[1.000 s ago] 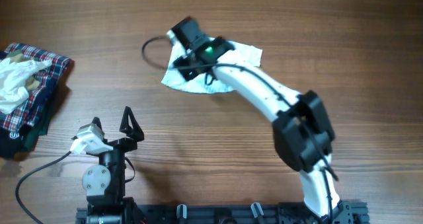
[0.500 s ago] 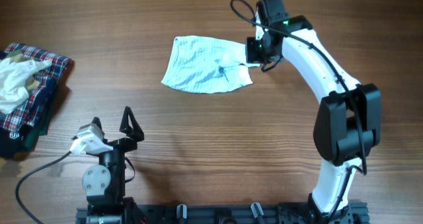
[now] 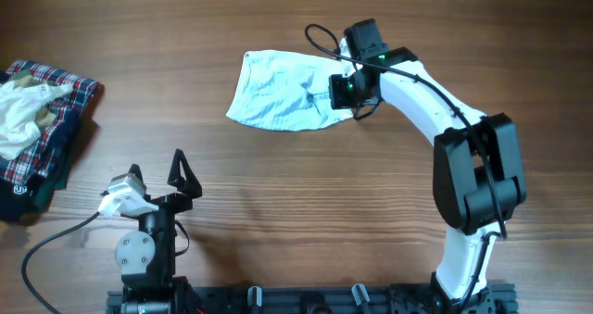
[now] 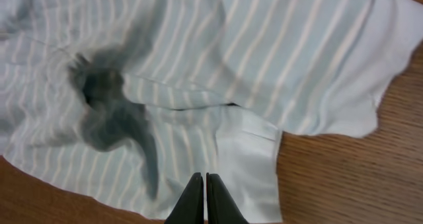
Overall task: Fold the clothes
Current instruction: 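Drag the striped garment with the right gripper to the table center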
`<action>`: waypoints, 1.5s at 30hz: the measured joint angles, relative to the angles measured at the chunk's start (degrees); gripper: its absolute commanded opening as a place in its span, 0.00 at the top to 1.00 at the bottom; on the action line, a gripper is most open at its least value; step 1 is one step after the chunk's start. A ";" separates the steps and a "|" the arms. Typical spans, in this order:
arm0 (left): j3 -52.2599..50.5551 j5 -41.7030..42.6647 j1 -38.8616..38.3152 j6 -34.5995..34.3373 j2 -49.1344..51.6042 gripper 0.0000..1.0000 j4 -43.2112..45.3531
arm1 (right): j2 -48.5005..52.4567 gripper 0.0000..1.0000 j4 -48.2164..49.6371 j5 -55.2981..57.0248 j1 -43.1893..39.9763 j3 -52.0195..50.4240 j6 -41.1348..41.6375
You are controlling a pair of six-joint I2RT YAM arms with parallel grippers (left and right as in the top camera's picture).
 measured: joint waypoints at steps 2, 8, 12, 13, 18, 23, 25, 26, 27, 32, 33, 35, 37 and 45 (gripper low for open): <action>0.00 0.00 0.00 0.00 0.00 0.00 0.00 | 0.22 0.96 0.09 0.92 0.22 0.00 -0.02; 0.00 0.00 0.00 0.00 0.00 0.00 0.00 | 4.17 0.96 0.48 5.11 0.20 -0.15 -1.11; 0.00 0.00 0.00 0.00 0.00 0.00 0.00 | 4.22 0.96 -0.09 5.75 0.22 -0.13 -1.97; 0.00 -0.02 0.00 0.00 0.00 0.00 0.00 | 4.22 0.96 -1.64 6.40 0.20 0.11 -2.01; 0.00 0.00 0.00 0.00 0.00 0.00 0.00 | 4.20 0.96 -11.58 12.20 0.20 1.25 -2.38; 0.00 0.00 0.00 0.00 0.00 0.00 0.00 | 4.20 0.96 -14.73 14.53 0.20 1.31 -2.38; 0.00 0.00 0.00 0.00 0.00 0.00 0.00 | 4.20 0.96 -14.71 14.75 0.20 1.31 -2.38; 0.00 0.00 0.00 0.00 0.00 0.00 -0.02 | 4.20 0.94 -14.51 14.75 0.20 1.31 -2.69; 0.00 0.00 0.00 0.00 0.00 0.00 0.00 | 4.20 0.94 -14.45 14.75 0.20 1.57 -3.34; 0.00 0.00 0.00 0.00 0.00 0.00 0.00 | 4.00 0.83 -13.14 16.65 -1.16 9.94 -5.57; 0.00 0.00 0.00 0.00 0.00 0.00 0.00 | 3.58 0.92 -11.89 16.70 -1.16 11.08 -5.62; 0.00 0.00 0.00 0.00 0.00 0.00 0.00 | 3.17 0.96 -9.03 16.70 -1.16 11.41 -5.95; 0.00 0.00 0.00 0.00 0.00 0.00 0.00 | 3.17 0.96 -4.37 16.72 -1.22 11.39 -5.99; 0.00 0.00 0.00 0.00 0.00 0.00 0.00 | 3.63 0.96 -0.11 11.85 -3.91 11.39 -5.99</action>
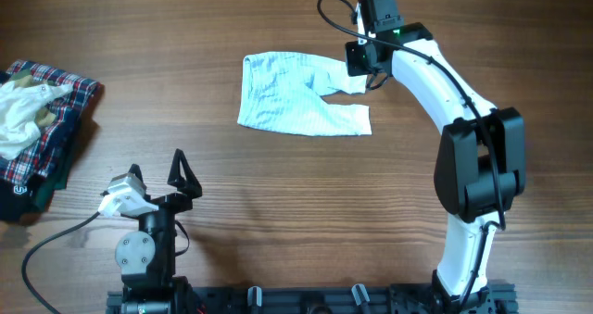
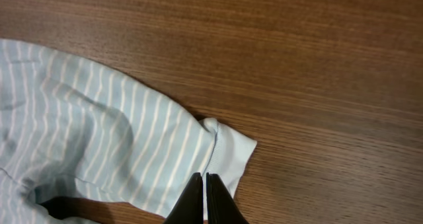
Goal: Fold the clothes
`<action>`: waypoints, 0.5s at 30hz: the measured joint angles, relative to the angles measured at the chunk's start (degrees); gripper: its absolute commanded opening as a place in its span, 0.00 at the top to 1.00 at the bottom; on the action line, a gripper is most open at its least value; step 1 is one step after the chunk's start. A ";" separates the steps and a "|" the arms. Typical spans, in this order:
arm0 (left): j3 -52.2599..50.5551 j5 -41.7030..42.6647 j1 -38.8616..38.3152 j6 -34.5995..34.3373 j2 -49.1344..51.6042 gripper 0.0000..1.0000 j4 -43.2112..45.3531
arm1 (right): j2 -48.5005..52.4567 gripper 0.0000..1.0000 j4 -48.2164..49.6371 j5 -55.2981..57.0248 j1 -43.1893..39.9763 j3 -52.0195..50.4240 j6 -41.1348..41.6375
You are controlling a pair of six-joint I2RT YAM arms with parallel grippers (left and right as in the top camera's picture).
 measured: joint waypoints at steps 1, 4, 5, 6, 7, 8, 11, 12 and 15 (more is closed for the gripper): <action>0.00 0.00 0.00 0.00 0.00 0.00 0.00 | 0.68 0.96 0.04 -0.79 -0.02 0.00 0.00; 0.00 0.00 0.00 0.00 0.00 0.00 -0.02 | 4.48 0.96 0.20 -3.63 -0.02 0.00 0.00; 0.00 0.00 0.00 0.00 0.00 0.00 -0.02 | 5.64 0.96 0.24 -4.02 -0.02 0.00 0.00; 0.00 0.00 0.00 0.00 0.00 0.00 0.00 | 6.67 0.96 0.26 -4.28 -0.02 0.00 0.00; 0.00 0.00 0.00 0.00 0.00 0.00 -0.02 | 7.87 0.96 0.42 -4.63 -0.02 0.00 0.00; 0.00 0.00 0.00 0.00 0.00 0.00 -0.02 | 8.04 0.96 0.74 -4.66 -0.02 0.02 0.00; 0.00 0.00 0.00 0.00 0.00 0.00 0.00 | 8.13 0.96 1.29 -4.37 -0.04 0.02 0.00; 0.00 0.00 0.00 0.00 0.00 0.00 -0.02 | 8.15 0.96 1.81 -3.93 -0.11 0.02 -0.02; 0.00 0.00 0.00 0.00 0.00 0.00 0.00 | 8.35 0.96 3.63 -2.84 -1.51 0.00 -1.42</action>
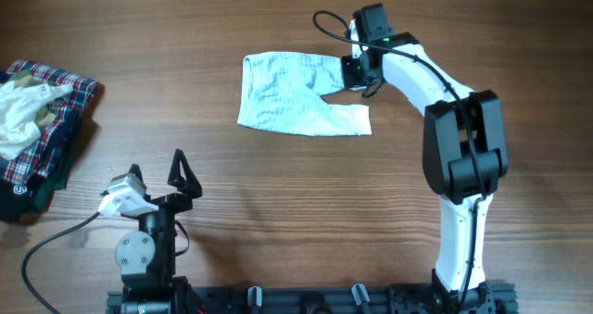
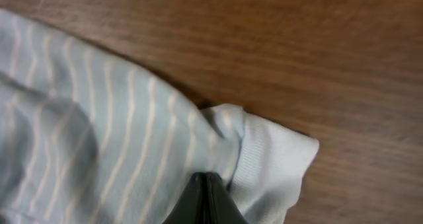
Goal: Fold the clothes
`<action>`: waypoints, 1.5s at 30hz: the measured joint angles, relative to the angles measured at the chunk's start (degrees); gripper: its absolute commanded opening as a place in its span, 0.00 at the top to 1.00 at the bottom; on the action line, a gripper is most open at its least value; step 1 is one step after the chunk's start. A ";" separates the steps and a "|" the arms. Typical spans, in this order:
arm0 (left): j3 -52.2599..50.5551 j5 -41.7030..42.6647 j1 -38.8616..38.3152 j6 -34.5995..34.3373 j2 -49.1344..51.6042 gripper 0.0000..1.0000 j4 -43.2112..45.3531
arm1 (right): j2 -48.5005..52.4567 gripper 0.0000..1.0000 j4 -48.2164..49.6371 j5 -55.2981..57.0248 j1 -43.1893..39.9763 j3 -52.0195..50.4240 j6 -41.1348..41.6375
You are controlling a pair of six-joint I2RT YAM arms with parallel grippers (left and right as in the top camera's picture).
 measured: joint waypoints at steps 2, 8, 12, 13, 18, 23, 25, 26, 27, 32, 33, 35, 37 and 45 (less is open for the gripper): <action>0.00 0.00 0.00 0.00 0.00 0.00 0.00 | 0.00 0.57 0.72 0.42 -1.97 0.00 -0.57; 0.00 0.00 0.00 0.00 0.00 0.00 -0.02 | 0.00 0.21 4.28 -0.57 -2.84 0.00 -3.65; 0.00 0.00 0.00 0.00 0.00 0.00 0.00 | -0.46 0.18 3.13 -0.94 -2.54 0.22 -4.00; 0.00 0.00 0.00 0.00 0.00 0.00 0.00 | -1.05 0.18 2.27 -0.94 -2.54 0.24 -3.63; 0.00 0.00 0.00 0.00 0.00 0.00 0.00 | -11.52 0.96 -14.51 -1.03 -2.54 1.62 0.81; 0.00 0.00 0.00 0.00 0.00 0.00 0.00 | -12.33 0.96 -19.91 -1.38 -2.49 -3.96 3.54; 0.00 0.00 0.00 0.00 0.00 0.00 0.00 | -12.28 0.96 -18.40 -1.38 -2.49 -7.52 4.48; 0.00 0.00 0.00 0.00 0.00 0.00 0.00 | -12.28 0.96 -16.70 -1.38 -2.49 -9.70 4.68; 0.00 0.00 0.00 0.00 0.00 0.00 0.00 | -12.24 0.96 -15.37 -1.38 -2.49 -11.52 4.70; 0.00 0.00 0.00 0.00 0.00 0.00 0.00 | -12.24 0.96 -8.55 -4.13 -2.49 -17.38 4.92; 0.00 0.00 0.00 0.00 0.00 0.00 0.00 | -12.24 0.96 -8.31 -4.35 -2.49 -17.44 4.92; 0.00 0.00 0.00 0.00 0.00 0.00 0.00 | -12.24 0.96 -8.15 -4.37 -2.49 -17.49 4.92; 0.00 0.00 0.00 0.00 0.00 0.00 0.00 | -12.24 0.96 -7.80 -2.86 -2.32 -17.49 4.94; 0.00 0.00 0.00 0.00 0.00 0.00 0.00 | -12.26 0.96 -6.34 5.99 -1.84 -17.51 8.76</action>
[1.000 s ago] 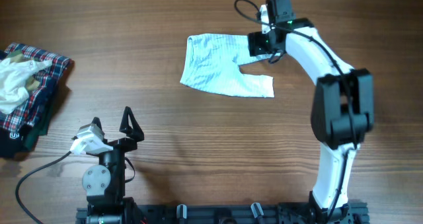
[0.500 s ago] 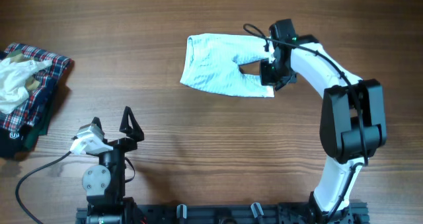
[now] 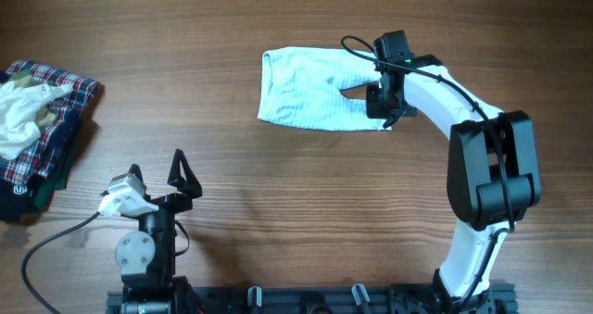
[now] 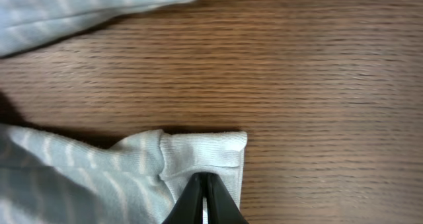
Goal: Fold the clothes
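Note:
A light blue striped garment (image 3: 310, 92) lies spread on the wooden table right of centre in the overhead view. My right gripper (image 3: 385, 108) sits at its right end, shut on the plain pale cuff (image 4: 206, 150). In the right wrist view the closed fingertips (image 4: 205, 182) pinch the cuff's hem, with striped cloth (image 4: 73, 184) trailing to the left. Another part of the garment (image 4: 79, 12) crosses the top left of that view. My left gripper (image 3: 157, 170) stands open near the front edge, far from the garment and holding nothing.
A pile of other clothes (image 3: 37, 129), plaid with white cloth on top, lies at the table's left edge. Bare wood (image 3: 278, 194) stretches between the garment and the left arm's base (image 3: 144, 254).
My right gripper, shut on the cuff, has moved right and toward the front. The whole garment has shifted rightward with it. The left arm has not moved.
My right gripper was shut over the garment's right part. Then it hung past the top right corner, above a cuff. Then it was down on that cuff. Now it holds the cuff further right and nearer, and the garment lies further right.

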`<action>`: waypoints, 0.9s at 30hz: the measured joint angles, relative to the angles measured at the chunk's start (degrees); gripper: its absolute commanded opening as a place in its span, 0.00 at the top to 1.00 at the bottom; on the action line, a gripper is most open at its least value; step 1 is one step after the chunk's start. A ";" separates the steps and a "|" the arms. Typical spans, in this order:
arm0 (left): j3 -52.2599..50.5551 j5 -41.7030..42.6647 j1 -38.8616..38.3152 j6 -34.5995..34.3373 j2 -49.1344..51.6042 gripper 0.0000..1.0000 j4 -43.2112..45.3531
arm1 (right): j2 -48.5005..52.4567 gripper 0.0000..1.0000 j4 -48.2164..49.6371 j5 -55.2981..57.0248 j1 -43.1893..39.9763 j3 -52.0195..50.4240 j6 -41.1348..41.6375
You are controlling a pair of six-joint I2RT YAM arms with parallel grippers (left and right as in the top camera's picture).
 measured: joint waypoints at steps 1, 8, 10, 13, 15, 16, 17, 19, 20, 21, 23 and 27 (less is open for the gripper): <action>0.00 0.00 0.00 0.00 0.00 0.00 0.00 | 0.00 0.96 -0.24 0.63 0.00 0.00 0.42; 0.00 0.00 0.00 0.00 0.00 0.00 0.00 | 0.00 0.86 -1.84 3.26 -0.02 0.02 2.71; 0.00 0.00 0.00 0.00 0.00 0.00 0.00 | 0.00 0.70 -2.05 4.76 -0.11 0.02 3.61; 0.00 0.00 0.00 0.00 0.00 0.00 0.00 | -0.09 0.59 -1.36 6.25 -0.74 -0.09 4.11; 0.00 0.00 0.00 0.00 0.00 0.00 0.00 | -0.09 0.57 0.81 6.40 -0.94 -0.11 4.26; 0.00 0.00 0.00 0.00 0.00 0.00 0.00 | -0.09 0.53 1.07 6.40 -0.94 -0.09 4.26; 0.00 0.00 0.00 0.00 0.00 0.00 0.00 | -0.09 0.50 1.14 6.38 -0.92 0.17 4.26; 0.00 0.00 0.00 0.00 0.00 0.00 0.00 | -0.24 0.37 0.04 5.86 -0.92 2.75 4.07; 0.00 0.00 0.00 0.00 0.00 0.00 0.00 | -0.94 0.35 0.15 5.53 -0.94 4.48 3.69; 0.00 0.00 0.00 0.00 0.00 0.00 0.00 | -4.11 0.30 0.15 5.25 -0.92 6.05 3.23; 0.00 0.00 0.00 0.00 0.00 0.00 0.00 | -7.52 0.21 -0.31 5.09 -0.92 6.93 3.17; 0.00 0.00 0.00 0.00 0.00 0.00 0.00 | -8.76 0.28 -1.31 5.01 -0.92 7.10 1.57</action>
